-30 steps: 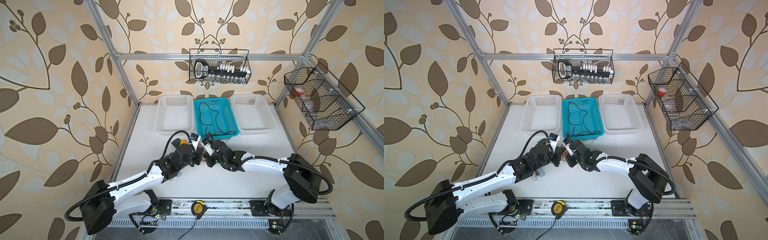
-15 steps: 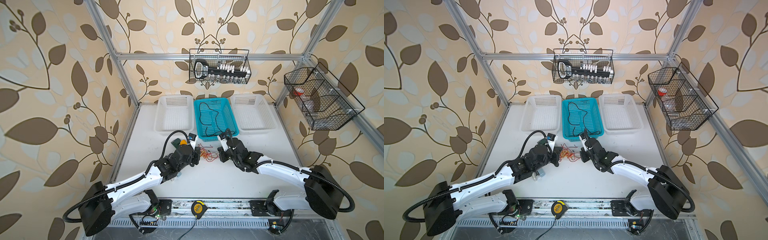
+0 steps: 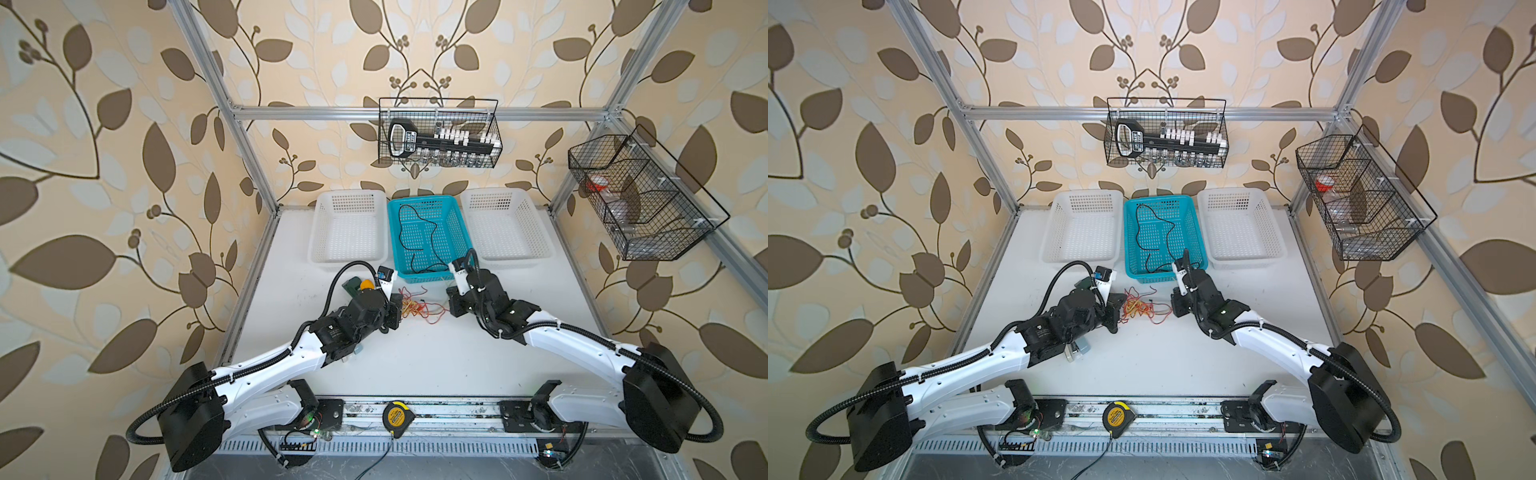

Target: Untangle the cables

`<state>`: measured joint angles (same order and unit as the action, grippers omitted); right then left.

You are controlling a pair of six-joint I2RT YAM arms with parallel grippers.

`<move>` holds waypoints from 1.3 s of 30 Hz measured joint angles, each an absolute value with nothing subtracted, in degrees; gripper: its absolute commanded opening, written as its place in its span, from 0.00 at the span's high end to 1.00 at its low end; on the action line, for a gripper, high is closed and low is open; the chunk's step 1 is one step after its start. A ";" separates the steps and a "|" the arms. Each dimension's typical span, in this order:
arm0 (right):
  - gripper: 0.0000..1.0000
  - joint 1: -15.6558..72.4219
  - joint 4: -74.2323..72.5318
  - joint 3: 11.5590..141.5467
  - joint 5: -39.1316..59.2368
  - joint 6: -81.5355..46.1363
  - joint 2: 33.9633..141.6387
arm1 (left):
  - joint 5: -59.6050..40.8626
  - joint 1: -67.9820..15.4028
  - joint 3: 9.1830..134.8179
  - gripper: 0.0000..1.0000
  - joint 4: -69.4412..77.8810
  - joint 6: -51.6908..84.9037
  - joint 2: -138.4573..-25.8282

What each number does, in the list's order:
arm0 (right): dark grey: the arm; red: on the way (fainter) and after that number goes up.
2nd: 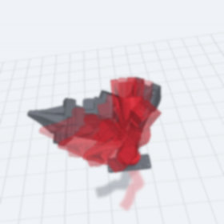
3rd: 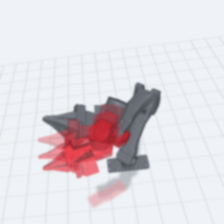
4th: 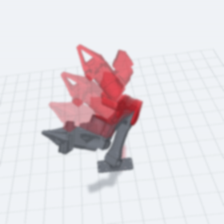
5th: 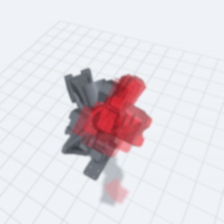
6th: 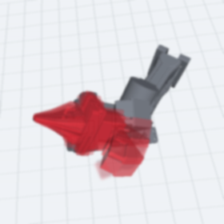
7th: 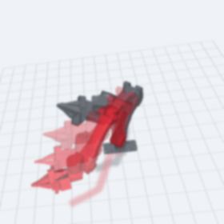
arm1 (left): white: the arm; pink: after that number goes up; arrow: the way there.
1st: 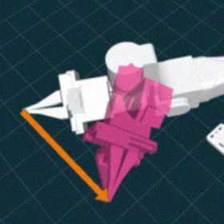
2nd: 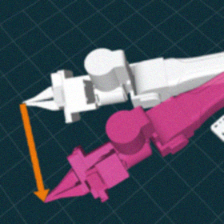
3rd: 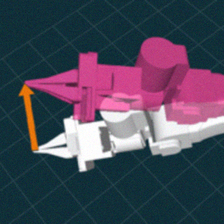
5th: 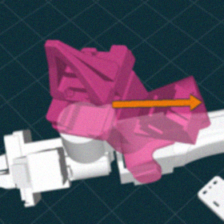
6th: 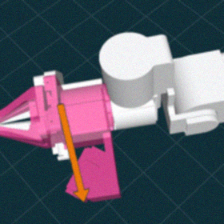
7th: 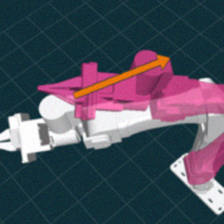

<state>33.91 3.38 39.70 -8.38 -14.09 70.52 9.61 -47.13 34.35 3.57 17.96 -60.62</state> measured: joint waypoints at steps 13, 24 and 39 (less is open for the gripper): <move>1.00 14.04 12.38 38.85 -15.11 -16.51 56.71 | 12.25 -46.00 34.28 1.00 1.37 18.26 -61.91; 1.00 6.81 16.27 38.79 -14.81 -17.76 54.00 | 12.58 -45.25 33.39 1.00 1.58 18.57 -66.61; 0.95 11.31 15.79 38.81 -5.19 -18.17 57.91 | 9.58 -45.25 33.39 1.00 6.79 18.33 -71.42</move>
<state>11.31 15.79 38.81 -5.19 -18.17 57.91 9.58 -45.25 33.39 6.79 18.33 -71.42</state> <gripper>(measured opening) 0.047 0.047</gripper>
